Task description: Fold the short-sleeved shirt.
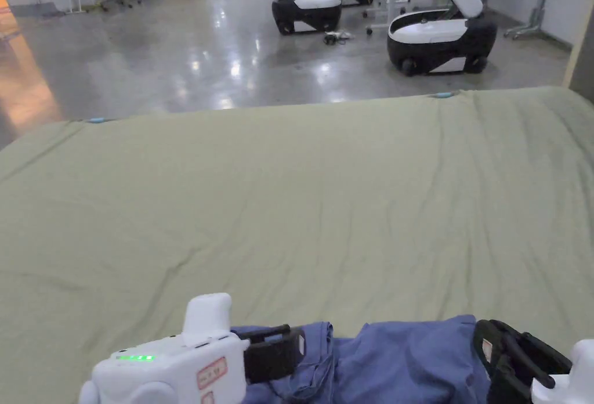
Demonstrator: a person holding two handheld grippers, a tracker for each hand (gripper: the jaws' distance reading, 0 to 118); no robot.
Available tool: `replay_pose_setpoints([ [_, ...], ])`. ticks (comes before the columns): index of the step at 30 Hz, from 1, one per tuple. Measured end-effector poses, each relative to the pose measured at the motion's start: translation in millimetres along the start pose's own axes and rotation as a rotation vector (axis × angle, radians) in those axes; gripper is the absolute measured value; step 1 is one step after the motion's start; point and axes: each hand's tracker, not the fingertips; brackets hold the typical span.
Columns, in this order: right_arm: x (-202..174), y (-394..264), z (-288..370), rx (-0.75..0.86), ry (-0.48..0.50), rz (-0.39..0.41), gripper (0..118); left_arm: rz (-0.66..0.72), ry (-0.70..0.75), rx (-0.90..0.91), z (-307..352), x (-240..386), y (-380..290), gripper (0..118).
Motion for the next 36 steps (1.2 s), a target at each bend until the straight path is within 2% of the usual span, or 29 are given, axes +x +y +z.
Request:
replay_pose_setpoints([
  [2, 1, -2, -2, -0.007, 0.003, -0.011, 15, 0.242, -0.062, 0.05, -3, -23, 0, 98],
  [3, 1, -3, -3, -0.012, 0.005, -0.015, 15, 0.313, 0.007, -0.002, -16, -24, -3, 91],
  [4, 2, -4, -3, -0.017, 0.005, -0.019, 15, 0.351, 0.026, -0.063, -25, -28, -7, 72],
  [6, 4, -6, -3, -0.022, 0.002, -0.03, 15, 0.333, -0.066, -0.08, -41, -31, -23, 9],
  [8, 7, -6, -2, -0.024, -0.003, -0.035, 15, 0.412, -0.034, -0.125, -59, -32, -42, 9],
  [11, 10, -4, -1, -0.026, -0.02, -0.043, 15, 0.459, -0.054, -0.199, -80, -31, -70, 9],
  [14, 11, -3, -1, -0.027, -0.021, -0.042, 15, 0.363, -0.164, -0.198, -77, -7, -77, 8],
  [16, 10, -3, -4, -0.034, -0.024, -0.034, 15, 0.264, -0.165, -0.27, -78, 9, -78, 8],
  [18, 9, -2, -7, -0.037, -0.018, -0.031, 15, 0.225, -0.068, -0.217, -67, 1, -70, 8],
  [22, -1, -1, -9, -0.036, 0.001, -0.018, 15, 0.318, -0.116, -0.113, -15, -34, -33, 8],
  [24, -7, -3, -14, -0.05, 0.019, -0.009, 15, 0.347, -0.089, -0.053, 19, -69, -11, 9],
  [25, -10, -5, -17, -0.056, 0.025, -0.005, 15, 0.37, -0.093, -0.023, 30, -86, -4, 12],
  [26, -14, -6, -21, -0.067, 0.035, -0.004, 15, 0.397, -0.116, -0.018, 41, -107, 2, 31],
  [27, -18, -8, -24, -0.079, 0.046, -0.006, 15, 0.446, -0.136, -0.017, 50, -127, 7, 80],
  [28, -21, -9, -27, -0.085, 0.055, -0.012, 15, 0.502, -0.158, -0.024, 52, -145, 8, 112],
  [29, -27, -11, -29, -0.096, 0.073, -0.02, 15, 0.576, -0.199, -0.034, 52, -164, 7, 118],
  [30, -31, -12, -32, -0.106, 0.087, -0.022, 15, 0.635, -0.244, 0.003, 53, -183, 4, 118],
  [32, -42, -15, -38, -0.12, 0.096, -0.014, 15, 0.822, -0.371, -0.075, 43, -211, 0, 118],
  [34, -50, -16, -42, -0.13, 0.106, -0.007, 15, 0.893, -0.453, -0.151, 24, -230, -11, 118],
  [36, -57, -14, -46, -0.137, 0.112, 0.003, 15, 0.919, -0.459, -0.249, 2, -237, -29, 118],
])
